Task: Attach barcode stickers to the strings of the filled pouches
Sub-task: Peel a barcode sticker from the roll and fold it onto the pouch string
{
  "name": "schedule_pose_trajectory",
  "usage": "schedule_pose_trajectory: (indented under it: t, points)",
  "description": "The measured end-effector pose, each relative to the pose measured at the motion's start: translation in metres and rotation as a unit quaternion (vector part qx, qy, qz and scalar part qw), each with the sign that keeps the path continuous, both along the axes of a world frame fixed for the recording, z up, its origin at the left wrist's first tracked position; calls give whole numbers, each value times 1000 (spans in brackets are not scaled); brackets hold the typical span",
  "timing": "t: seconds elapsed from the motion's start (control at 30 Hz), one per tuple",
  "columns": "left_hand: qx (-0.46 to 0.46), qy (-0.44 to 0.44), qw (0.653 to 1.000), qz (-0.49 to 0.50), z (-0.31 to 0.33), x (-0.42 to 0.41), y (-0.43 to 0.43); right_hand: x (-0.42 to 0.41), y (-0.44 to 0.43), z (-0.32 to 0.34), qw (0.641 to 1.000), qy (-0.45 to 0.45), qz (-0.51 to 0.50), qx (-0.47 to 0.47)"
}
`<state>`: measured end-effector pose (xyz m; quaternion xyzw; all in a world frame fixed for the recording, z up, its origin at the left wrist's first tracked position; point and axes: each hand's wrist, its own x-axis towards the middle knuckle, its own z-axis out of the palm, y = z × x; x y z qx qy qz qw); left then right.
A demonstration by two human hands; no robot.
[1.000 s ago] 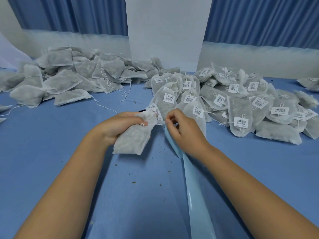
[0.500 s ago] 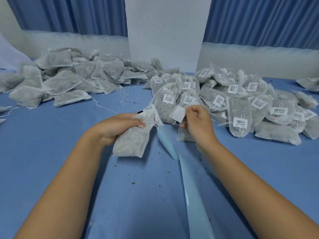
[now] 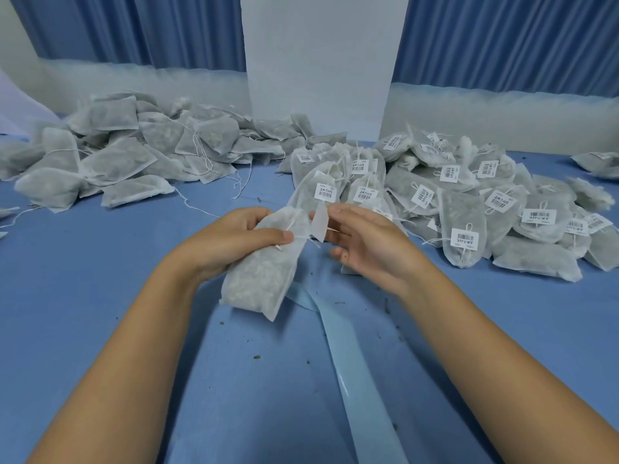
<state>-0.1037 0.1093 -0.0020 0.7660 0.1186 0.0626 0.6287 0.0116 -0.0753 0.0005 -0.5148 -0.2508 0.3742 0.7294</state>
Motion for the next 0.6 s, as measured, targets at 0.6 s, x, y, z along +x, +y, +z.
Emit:
schedule_pose_trajectory:
  t: [0.6]
  points:
    - [37,25,999,-19,-9,13,-29,13,1,-1,970,220,-99,-18]
